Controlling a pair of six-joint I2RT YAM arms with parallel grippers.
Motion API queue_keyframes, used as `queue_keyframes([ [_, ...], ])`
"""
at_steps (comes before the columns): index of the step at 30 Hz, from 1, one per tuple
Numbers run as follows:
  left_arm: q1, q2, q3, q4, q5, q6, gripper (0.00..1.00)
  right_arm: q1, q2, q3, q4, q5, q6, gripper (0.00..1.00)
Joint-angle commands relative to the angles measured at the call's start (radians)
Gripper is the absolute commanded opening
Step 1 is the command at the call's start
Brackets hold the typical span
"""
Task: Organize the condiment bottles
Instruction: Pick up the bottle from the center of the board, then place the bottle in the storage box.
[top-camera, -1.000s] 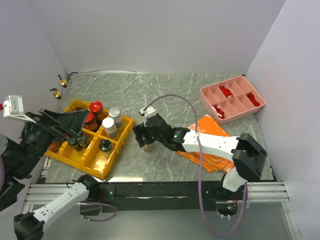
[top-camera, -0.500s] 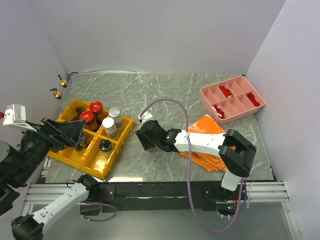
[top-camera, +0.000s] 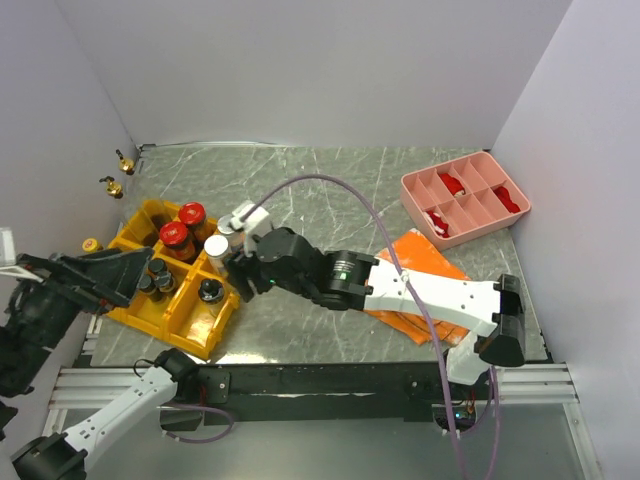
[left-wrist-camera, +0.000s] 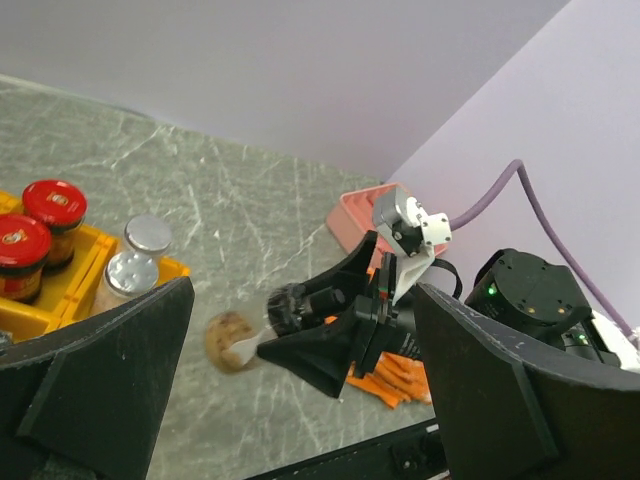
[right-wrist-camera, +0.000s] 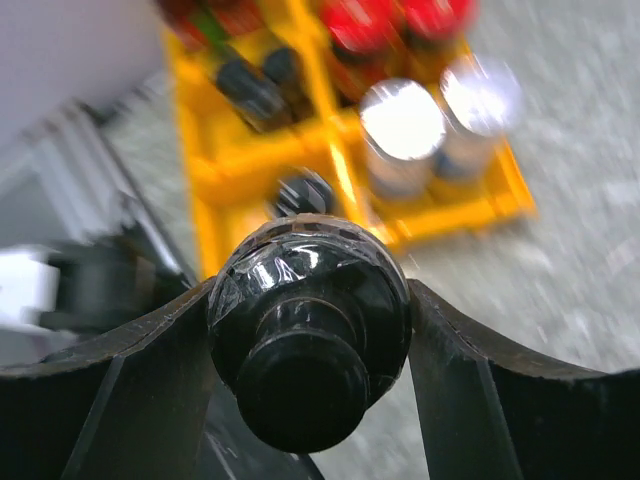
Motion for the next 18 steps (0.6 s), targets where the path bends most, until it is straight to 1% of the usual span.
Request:
queue_keyframes([
  [1,-0.002,-0.002,0.088,-0.003,0.034,-0.003,0.96,0.064,0.118,0.216,0.008,0.009,-0.072,0.33],
  [4,-0.001,-0.003,0.121,0.0,0.05,-0.014,0.96,0.093,0.225,0.339,-0.015,0.011,-0.1,0.32],
  [7,-0.001,-0.022,0.148,0.014,0.008,-0.032,0.96,0.111,0.305,0.417,0.003,-0.026,-0.123,0.32],
  [10,-0.001,-0.04,0.177,0.049,0.01,-0.038,0.96,0.134,0.393,0.509,0.002,-0.035,-0.152,0.32],
  [14,-0.002,-0.051,0.193,0.08,0.043,-0.051,0.96,0.15,0.514,0.581,0.022,-0.038,-0.189,0.31],
  [18,-0.002,-0.046,0.202,0.073,0.063,-0.051,0.96,0.154,0.577,0.614,0.045,-0.044,-0.214,0.31],
])
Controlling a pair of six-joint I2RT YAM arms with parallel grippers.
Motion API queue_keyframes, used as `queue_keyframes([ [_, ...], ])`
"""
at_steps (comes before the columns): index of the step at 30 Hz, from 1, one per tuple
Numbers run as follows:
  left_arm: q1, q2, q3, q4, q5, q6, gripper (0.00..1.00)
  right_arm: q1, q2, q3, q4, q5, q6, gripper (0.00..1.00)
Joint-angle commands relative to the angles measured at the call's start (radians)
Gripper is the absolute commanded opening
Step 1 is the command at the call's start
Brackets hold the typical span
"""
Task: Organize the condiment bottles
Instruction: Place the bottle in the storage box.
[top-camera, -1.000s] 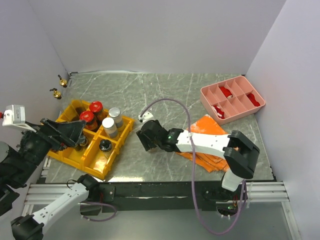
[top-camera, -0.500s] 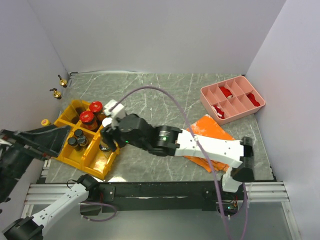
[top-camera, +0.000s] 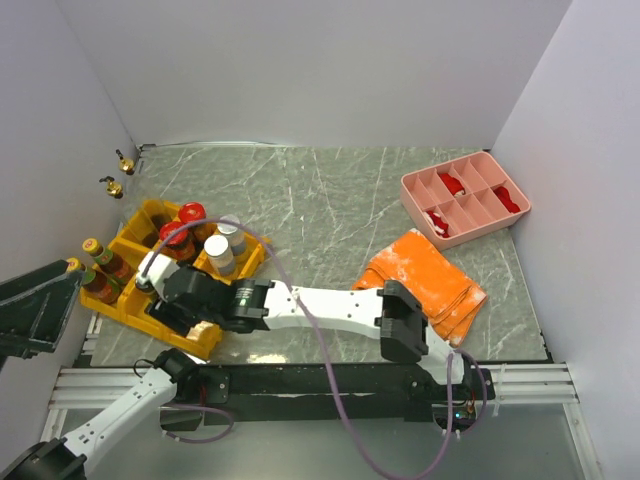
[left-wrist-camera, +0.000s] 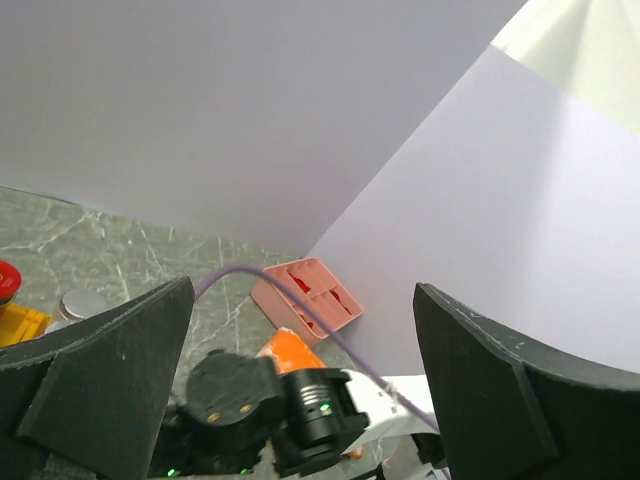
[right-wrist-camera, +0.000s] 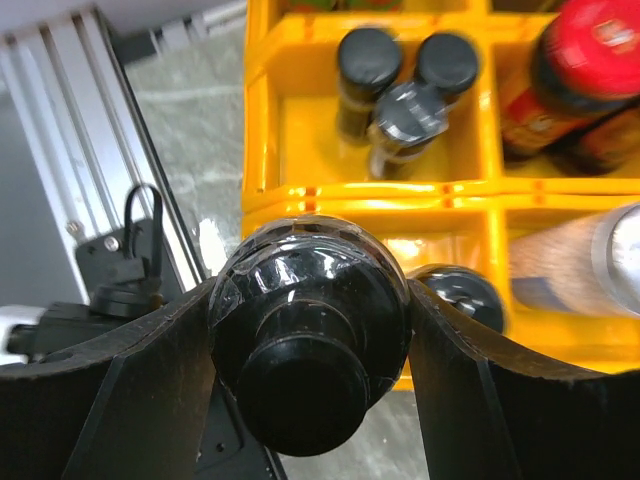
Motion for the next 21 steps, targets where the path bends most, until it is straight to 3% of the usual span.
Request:
queue_keyframes([
  [1,-0.002,0.004,0.015,0.03,0.04,-0.014,0.96,0.013,0.024,0.08,0.078,-0.002,-0.058,0.31],
  [21,-0.004,-0.06,0.009,0.07,-0.017,-0.02,0.96,0.014,0.133,0.011,0.138,0.071,-0.174,0.45],
])
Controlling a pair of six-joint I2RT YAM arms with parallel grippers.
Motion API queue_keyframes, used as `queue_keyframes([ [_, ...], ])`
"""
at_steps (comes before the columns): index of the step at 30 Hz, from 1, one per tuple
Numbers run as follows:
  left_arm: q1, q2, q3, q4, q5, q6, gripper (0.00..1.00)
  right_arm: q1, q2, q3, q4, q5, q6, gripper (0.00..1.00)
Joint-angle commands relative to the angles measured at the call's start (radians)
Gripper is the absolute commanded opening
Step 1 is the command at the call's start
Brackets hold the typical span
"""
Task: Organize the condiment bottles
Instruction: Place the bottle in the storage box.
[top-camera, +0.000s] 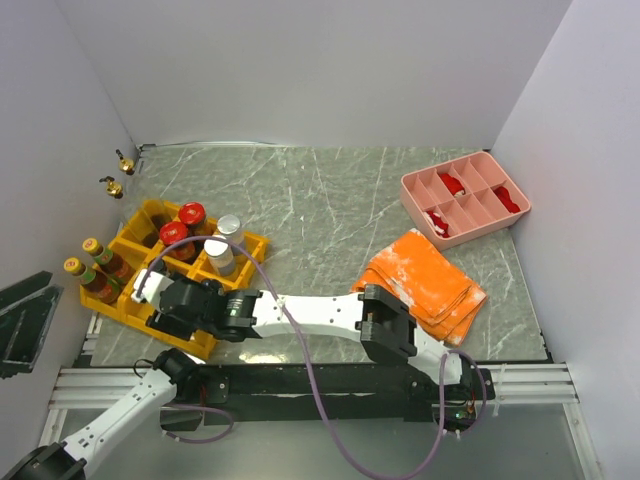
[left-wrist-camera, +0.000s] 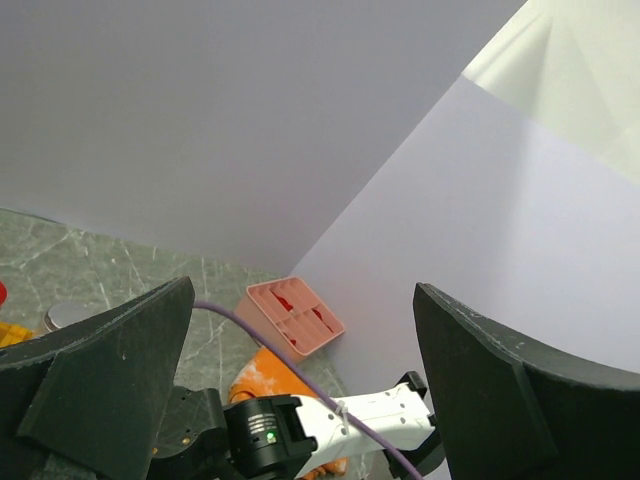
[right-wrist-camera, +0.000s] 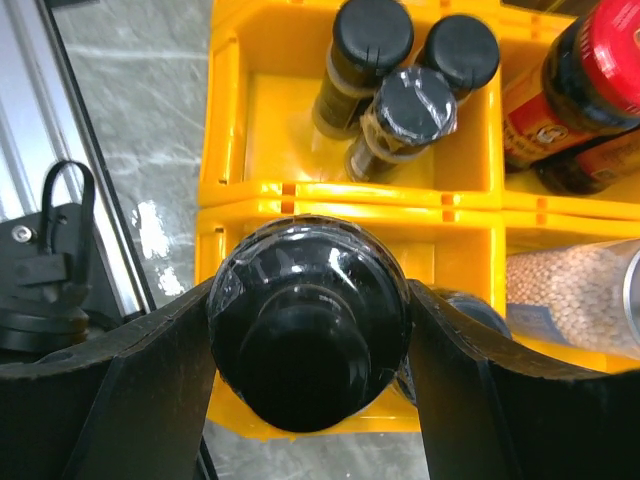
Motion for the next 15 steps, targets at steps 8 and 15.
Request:
queue_keyframes([
  [8,-0.002,-0.009,-0.013,0.07,-0.014,-0.003,0.96,0.001,0.029,-0.004,0.072,0.045,-0.022,0.6],
  [15,-0.003,-0.003,-0.018,0.084,-0.016,-0.003,0.96,0.002,0.003,-0.006,0.052,0.052,-0.014,0.77],
])
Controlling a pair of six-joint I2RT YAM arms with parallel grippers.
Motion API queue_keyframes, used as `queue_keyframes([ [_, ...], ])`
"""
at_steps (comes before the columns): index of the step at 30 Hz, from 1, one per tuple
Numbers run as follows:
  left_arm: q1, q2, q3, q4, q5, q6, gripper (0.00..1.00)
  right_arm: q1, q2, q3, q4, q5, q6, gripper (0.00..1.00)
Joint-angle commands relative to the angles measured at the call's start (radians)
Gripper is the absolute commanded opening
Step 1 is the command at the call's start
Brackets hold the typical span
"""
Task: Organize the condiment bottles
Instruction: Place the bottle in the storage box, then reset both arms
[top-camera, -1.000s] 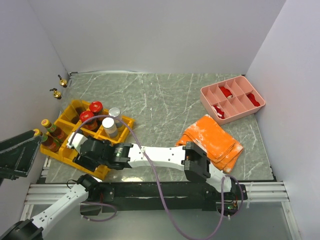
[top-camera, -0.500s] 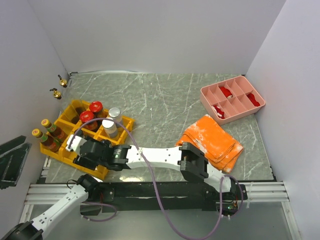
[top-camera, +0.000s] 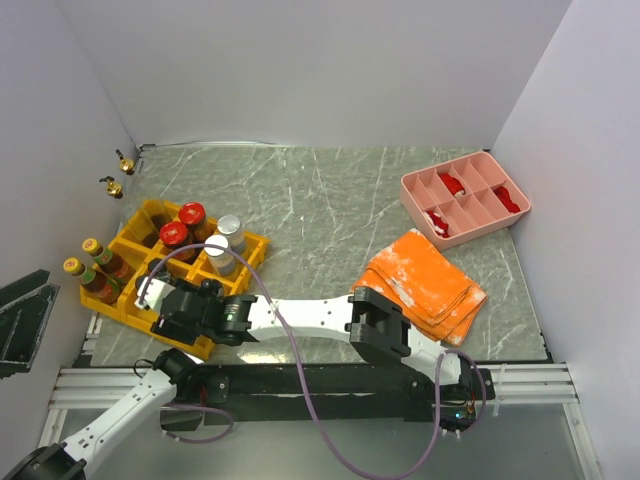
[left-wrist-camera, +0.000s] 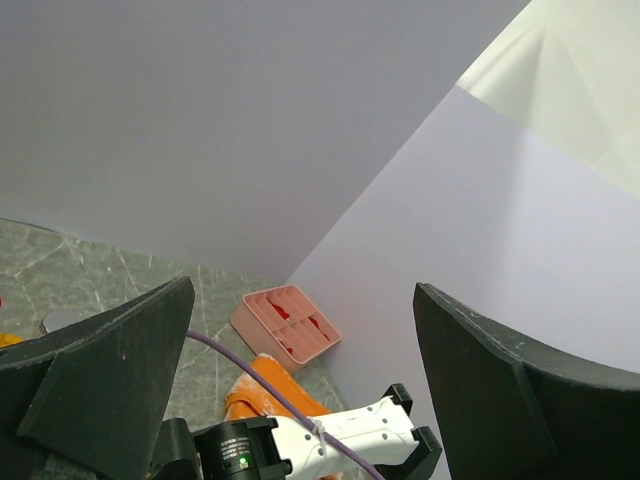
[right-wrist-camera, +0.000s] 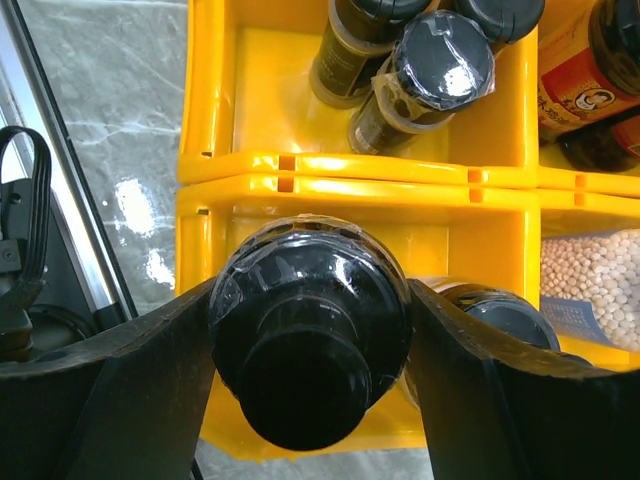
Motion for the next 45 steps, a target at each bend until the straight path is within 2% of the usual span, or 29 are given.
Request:
queue_keyframes([
  [1,-0.003,0.012,-0.003,0.049,-0.008,0.003,0.97,0.003,-0.072,0.009,0.043,0.024,-0.006,0.78],
  [8,-0.002,0.034,-0.034,0.085,0.012,0.003,0.96,0.002,-0.215,-0.059,0.028,-0.028,0.035,0.88],
  [13,-0.002,0.05,-0.09,0.12,0.004,0.03,0.97,0.01,-0.353,-0.1,-0.04,-0.07,0.078,0.87],
  [16,-0.002,0.074,-0.165,0.15,-0.014,0.064,0.96,0.007,-0.484,-0.186,-0.054,-0.054,0.19,0.87],
  [19,-0.002,0.095,-0.259,0.19,-0.013,0.086,0.96,-0.007,-0.641,-0.336,-0.054,-0.008,0.266,0.9],
  [22,-0.002,0.119,-0.357,0.275,0.01,0.102,0.96,-0.039,-0.82,-0.519,-0.058,0.033,0.358,1.0],
  [26,-0.002,0.173,-0.461,0.367,0.074,0.107,0.96,-0.05,-1.057,-0.712,-0.112,0.189,0.478,1.0],
  [30,-0.002,0.231,-0.576,0.48,0.22,0.089,0.97,-0.05,-1.31,-0.911,-0.156,0.297,0.628,1.0],
  [34,-0.002,0.277,-0.783,0.652,0.372,0.069,0.96,-0.05,-1.586,-1.06,-0.158,0.377,0.719,1.0],
  [36,-0.003,0.287,-0.843,0.712,0.433,0.058,0.96,-0.052,-1.654,-1.116,-0.161,0.404,0.733,1.0],
  [40,-0.029,0.285,-0.971,0.822,0.463,0.038,0.96,-0.052,-1.752,-1.136,-0.23,0.478,0.761,1.0],
  [45,-0.1,0.261,-1.037,0.879,0.453,0.037,0.96,-0.052,-1.749,-1.102,-0.307,0.576,0.787,1.0],
])
